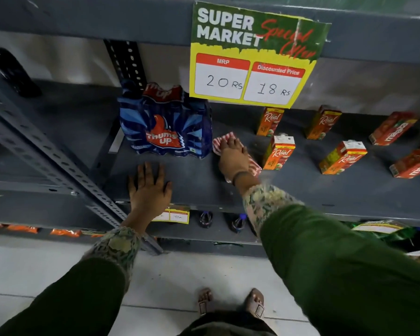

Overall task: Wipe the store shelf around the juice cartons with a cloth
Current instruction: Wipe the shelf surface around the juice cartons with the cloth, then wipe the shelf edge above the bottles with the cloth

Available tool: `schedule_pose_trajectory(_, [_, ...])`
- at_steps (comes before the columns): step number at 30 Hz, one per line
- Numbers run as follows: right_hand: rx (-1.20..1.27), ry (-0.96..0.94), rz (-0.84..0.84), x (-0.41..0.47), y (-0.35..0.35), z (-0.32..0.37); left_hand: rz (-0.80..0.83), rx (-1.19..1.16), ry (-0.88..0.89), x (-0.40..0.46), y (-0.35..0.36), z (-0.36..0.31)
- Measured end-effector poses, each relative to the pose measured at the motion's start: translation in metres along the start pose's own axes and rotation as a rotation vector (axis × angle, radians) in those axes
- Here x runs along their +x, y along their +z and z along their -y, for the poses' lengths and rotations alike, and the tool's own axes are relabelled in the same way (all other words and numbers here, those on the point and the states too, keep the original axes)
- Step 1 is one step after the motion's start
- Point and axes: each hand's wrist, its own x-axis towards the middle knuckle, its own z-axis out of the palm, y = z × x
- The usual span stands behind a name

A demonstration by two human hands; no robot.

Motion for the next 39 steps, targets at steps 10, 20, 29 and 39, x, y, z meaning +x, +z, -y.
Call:
schedule_pose_trajectory(10, [-0.023,-0.52,-0.015,-0.127,0.037,0.002,0.293,-0.083,-0.044,0.015,-0.02,0.001])
schedule_pose_trajectory(20, [-0.019,0.139,-0.213,-0.127,0.038,-0.032,0.319,-0.144,-0.07,0.012,-0.024,-0.001])
schedule_pose_trajectory(29, [-0.006,-0.186,-0.161,-0.085,0.032,0.038,0.201,-0.542,-0.136,0.015,-0.022,0.008])
schedule_pose_trajectory(39, [0.474,-0.671,-0.089,-0.145,0.042,-0.001,-0.002,-0.356,-0.015,0.005,-0.015,0.011])
